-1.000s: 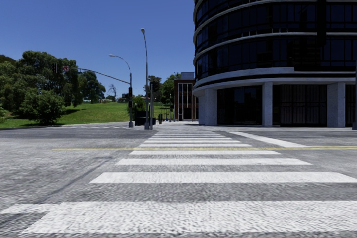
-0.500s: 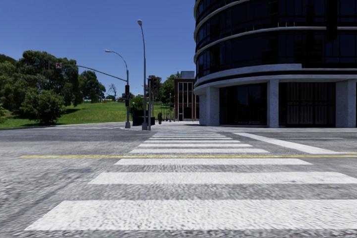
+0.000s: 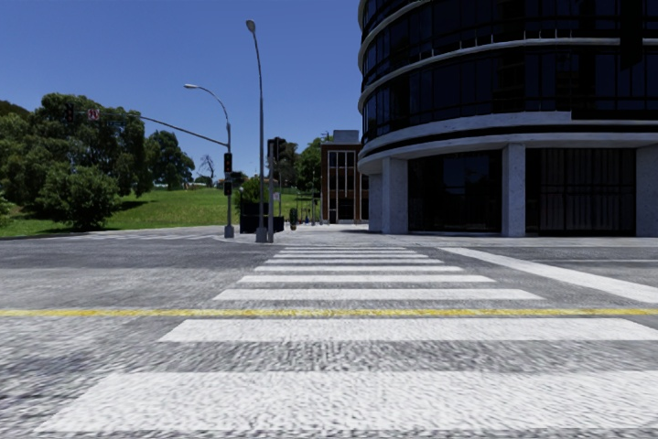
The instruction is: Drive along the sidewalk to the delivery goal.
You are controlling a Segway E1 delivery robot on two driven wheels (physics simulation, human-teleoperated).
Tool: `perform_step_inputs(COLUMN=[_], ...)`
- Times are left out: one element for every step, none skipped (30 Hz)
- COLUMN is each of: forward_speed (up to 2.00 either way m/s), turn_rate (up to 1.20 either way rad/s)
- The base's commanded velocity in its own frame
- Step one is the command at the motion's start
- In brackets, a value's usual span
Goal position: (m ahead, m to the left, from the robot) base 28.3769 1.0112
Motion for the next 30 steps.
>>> perform_step_inputs(forward_speed=[1.99,1.99,1.99,1.99,1.99,1.99,1.99,1.99,1.99,1.99,1.99,1.99,1.99,1.99,1.99,1.99,1.99,1.99,1.99,1.99,1.99,1.99,1.99,1.99,1.99,1.99,1.99,1.99,1.99,1.98], turn_rate=[0.0,0.0,0.0,0.0,0.0,0.0,0.0,0.0,0.0,0.0,0.0,0.0,0.0,0.0,0.0,0.0,0.0,0.0,0.0,0.0,0.0,0.0,0.0,0.0,0.0,0.0,0.0,0.0,0.0,0.0])
